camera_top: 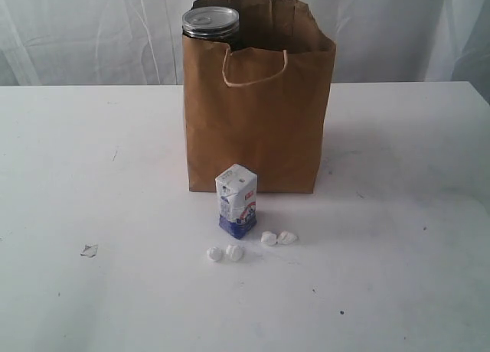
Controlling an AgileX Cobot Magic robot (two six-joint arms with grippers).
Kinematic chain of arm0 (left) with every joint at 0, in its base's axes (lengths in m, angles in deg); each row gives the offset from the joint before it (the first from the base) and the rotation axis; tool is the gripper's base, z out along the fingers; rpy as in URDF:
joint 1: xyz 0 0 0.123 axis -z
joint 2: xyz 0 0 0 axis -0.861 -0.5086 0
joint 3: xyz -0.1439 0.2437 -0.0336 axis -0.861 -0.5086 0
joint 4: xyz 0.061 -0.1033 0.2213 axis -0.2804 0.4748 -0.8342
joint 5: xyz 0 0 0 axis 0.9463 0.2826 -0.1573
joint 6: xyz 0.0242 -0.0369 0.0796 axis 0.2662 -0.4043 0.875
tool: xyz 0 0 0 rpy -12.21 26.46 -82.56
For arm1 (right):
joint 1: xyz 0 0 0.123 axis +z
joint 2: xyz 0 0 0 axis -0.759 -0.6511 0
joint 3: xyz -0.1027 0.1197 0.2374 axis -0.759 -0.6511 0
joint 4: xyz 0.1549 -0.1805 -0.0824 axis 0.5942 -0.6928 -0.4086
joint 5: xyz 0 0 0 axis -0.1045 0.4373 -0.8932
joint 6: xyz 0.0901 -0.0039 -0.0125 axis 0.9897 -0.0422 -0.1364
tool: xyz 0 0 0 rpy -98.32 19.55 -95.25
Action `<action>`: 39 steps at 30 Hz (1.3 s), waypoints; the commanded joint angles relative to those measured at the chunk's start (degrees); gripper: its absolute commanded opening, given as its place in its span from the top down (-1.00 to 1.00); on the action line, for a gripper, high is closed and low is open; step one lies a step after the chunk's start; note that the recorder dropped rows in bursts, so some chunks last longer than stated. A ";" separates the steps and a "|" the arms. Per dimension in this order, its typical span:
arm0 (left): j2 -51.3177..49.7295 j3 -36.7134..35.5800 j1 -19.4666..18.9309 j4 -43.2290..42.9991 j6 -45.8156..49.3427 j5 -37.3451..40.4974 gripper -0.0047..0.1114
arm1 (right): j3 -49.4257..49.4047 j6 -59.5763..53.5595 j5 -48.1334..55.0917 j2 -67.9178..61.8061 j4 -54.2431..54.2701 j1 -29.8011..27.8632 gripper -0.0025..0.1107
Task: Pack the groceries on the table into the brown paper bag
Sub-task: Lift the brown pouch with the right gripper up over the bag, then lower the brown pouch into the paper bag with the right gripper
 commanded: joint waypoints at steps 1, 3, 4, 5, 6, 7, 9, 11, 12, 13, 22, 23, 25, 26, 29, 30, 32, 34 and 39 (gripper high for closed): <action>0.24 -0.21 0.29 -1.13 0.15 -0.11 0.92 | 0.71 -1.99 -2.01 -2.80 1.14 -0.58 0.96; 0.24 -0.21 0.29 -1.13 0.15 -0.11 0.92 | 0.71 -1.99 -1.79 -3.96 1.14 -0.58 0.96; 0.24 -0.21 0.29 -1.13 0.15 -0.11 0.92 | 0.71 -1.99 -1.59 -4.39 1.14 -0.58 0.96; 0.24 -0.21 0.29 -1.13 0.15 -0.11 0.92 | 0.71 -1.99 -1.59 -4.71 1.14 -0.58 0.96; 0.24 -0.21 0.29 -1.13 0.15 -0.11 0.92 | 0.60 -1.99 -1.50 -5.11 0.90 -0.58 0.96; 0.24 -0.21 0.29 -1.13 0.15 -0.11 0.92 | 0.46 -1.99 -1.50 -5.11 0.74 -0.58 0.96; 0.24 -0.21 0.29 -1.13 0.15 -0.11 0.92 | 0.09 -1.99 -1.89 -5.26 -1.33 -0.58 0.96; 0.24 -0.21 0.29 -1.13 0.15 -0.11 0.92 | -0.28 -1.99 -1.99 -5.26 -4.50 -0.58 0.96; 0.24 -0.21 0.29 -1.13 0.15 -0.11 0.92 | -0.27 -1.99 -1.86 -5.26 -6.79 -0.58 0.96; 0.24 -0.21 0.29 -1.13 0.15 -0.11 0.92 | -0.27 -1.99 -1.71 -5.26 -8.17 -0.58 0.96; 0.24 -0.21 0.29 -1.13 0.15 -0.11 0.92 | -0.27 0.33 0.71 -6.81 -11.46 -0.58 0.96; 0.24 -0.21 0.29 -1.13 0.15 -0.11 0.92 | -0.27 0.32 2.04 -7.45 -11.46 -0.58 0.96; 0.24 -0.21 0.29 -1.13 0.15 -0.11 0.92 | -0.27 0.32 3.12 -8.73 -11.46 -0.58 0.96; 0.24 -0.21 0.29 -1.13 0.15 -0.11 0.92 | -0.27 0.32 3.12 -9.33 -11.33 -0.58 0.96; 0.24 -0.21 0.29 -1.13 0.15 -0.11 0.92 | -0.27 0.32 1.10 -10.32 -11.24 -0.58 0.96; 0.24 -0.21 0.29 -1.13 0.15 -0.11 0.92 | -0.27 0.32 0.12 -10.45 -11.35 -0.58 0.96; 0.24 -0.21 0.29 -1.13 0.15 -0.11 0.92 | -0.27 0.18 -2.41 -10.45 -11.45 -0.58 0.96; 0.24 -0.21 0.29 -1.13 0.15 -0.11 0.92 | -0.27 0.02 -5.10 -10.35 -11.63 -0.58 0.96; 0.24 -0.21 0.29 -1.13 0.15 -0.11 0.92 | -0.40 0.02 -6.92 -10.73 -12.24 -0.58 0.96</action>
